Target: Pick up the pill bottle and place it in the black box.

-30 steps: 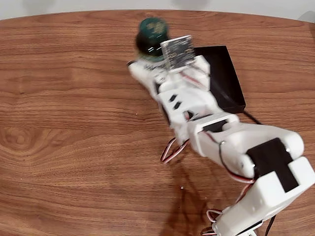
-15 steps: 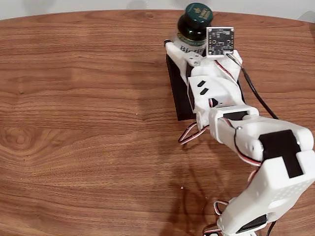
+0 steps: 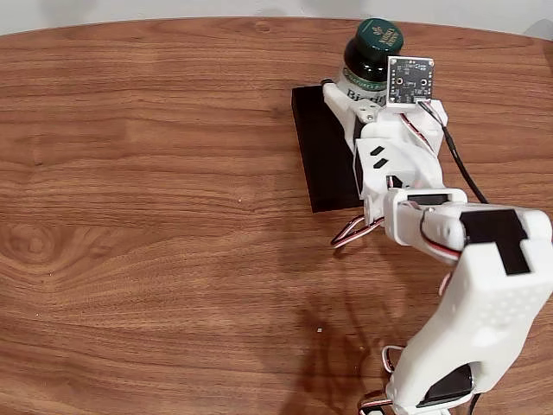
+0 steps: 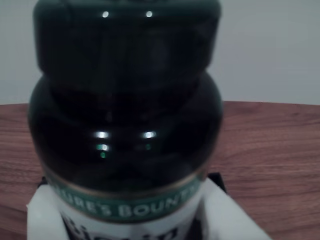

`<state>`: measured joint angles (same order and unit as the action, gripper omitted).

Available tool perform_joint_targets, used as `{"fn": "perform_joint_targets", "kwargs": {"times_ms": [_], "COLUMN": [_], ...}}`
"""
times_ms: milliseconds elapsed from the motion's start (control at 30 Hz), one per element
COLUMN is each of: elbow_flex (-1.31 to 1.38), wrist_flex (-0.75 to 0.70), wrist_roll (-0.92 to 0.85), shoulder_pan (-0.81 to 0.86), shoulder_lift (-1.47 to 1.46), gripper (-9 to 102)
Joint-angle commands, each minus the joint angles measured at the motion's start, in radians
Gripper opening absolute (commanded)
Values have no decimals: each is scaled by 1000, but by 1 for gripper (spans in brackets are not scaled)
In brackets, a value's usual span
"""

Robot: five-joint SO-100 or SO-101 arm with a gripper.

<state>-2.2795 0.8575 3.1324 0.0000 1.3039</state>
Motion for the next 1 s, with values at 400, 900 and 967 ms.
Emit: {"fn": "perform_joint_targets", "kwargs": {"times_ms": [400, 900, 967], "elbow_flex": [163, 176, 172], "wrist_flex": [164, 115, 95], "wrist_roll": [60, 100, 118], "shoulder_pan": [-5, -32, -35], "shoulder_lift": [-227, -275, -267], "gripper": [2, 23, 28]}}
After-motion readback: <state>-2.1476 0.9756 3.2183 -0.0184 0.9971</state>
